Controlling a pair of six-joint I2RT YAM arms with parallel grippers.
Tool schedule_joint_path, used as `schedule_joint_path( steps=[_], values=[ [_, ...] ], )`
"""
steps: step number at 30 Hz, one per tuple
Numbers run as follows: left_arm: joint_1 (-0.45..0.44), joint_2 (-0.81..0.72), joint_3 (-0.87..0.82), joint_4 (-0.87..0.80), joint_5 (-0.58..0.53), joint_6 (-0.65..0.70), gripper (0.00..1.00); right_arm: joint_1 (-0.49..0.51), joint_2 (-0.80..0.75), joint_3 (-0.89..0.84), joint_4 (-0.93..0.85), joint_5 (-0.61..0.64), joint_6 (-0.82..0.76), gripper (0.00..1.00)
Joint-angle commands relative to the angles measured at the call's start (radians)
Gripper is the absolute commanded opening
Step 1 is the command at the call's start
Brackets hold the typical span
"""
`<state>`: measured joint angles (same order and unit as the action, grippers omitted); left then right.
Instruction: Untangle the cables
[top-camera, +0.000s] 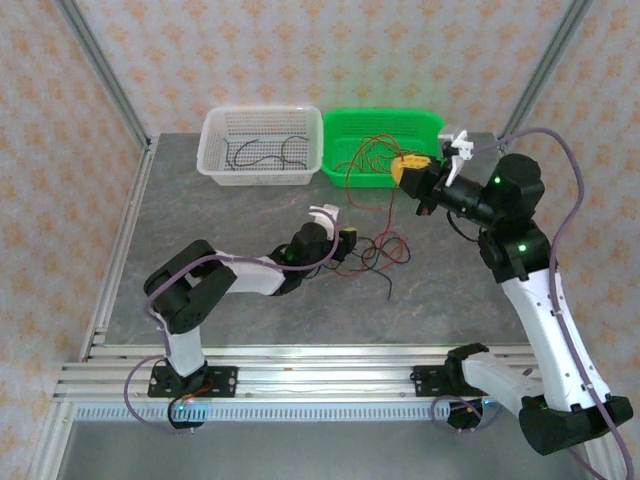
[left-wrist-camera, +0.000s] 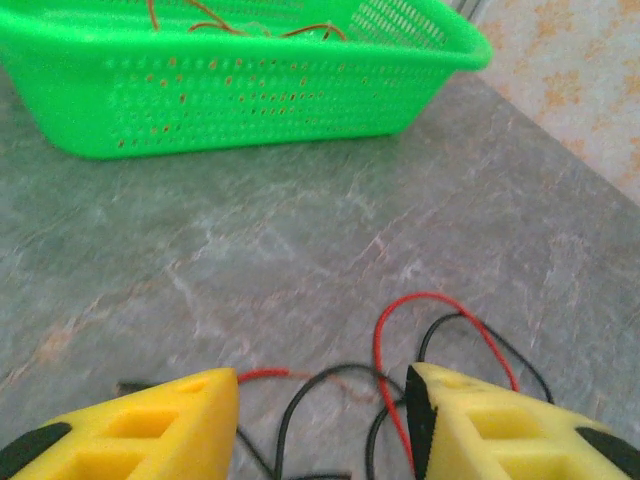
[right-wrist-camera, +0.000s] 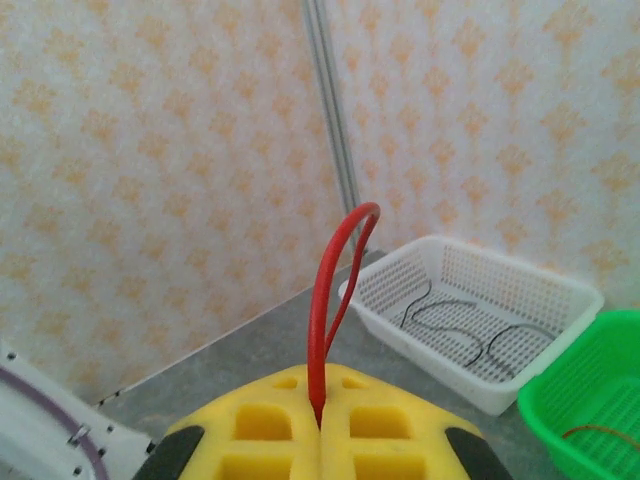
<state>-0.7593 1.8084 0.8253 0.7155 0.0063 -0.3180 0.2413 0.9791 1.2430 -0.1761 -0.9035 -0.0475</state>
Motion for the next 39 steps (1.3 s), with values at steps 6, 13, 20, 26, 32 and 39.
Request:
schedule_joint_path(
  steps=[6, 13, 20, 26, 32, 39],
  values=[
    [0.001, -0.361, -0.197, -0.071, -0.109, -0.052, 0.59, 0.003, 0.012, 0.045, 0.030, 0.147, 0.078, 0.00],
    [-0.003, -0.683, -0.331, -0.208, -0.167, -0.112, 0.61, 0.003, 0.046, 0.016, 0.121, 0.380, 0.187, 0.00],
    [-0.004, -0.853, -0.390, -0.288, -0.190, -0.160, 0.62, 0.002, 0.156, 0.018, 0.256, 0.711, 0.322, 0.00],
    [-0.003, -0.891, -0.413, -0.322, -0.226, -0.174, 0.62, 0.000, 0.322, 0.049, 0.424, 0.797, 0.404, 0.00],
    [-0.004, -0.904, -0.412, -0.334, -0.237, -0.178, 0.62, 0.000, 0.504, 0.116, 0.563, 0.899, 0.416, 0.00],
    [-0.004, -0.888, -0.407, -0.342, -0.231, -0.194, 0.62, -0.003, 0.738, 0.297, 0.591, 0.908, 0.454, 0.00]
  ],
)
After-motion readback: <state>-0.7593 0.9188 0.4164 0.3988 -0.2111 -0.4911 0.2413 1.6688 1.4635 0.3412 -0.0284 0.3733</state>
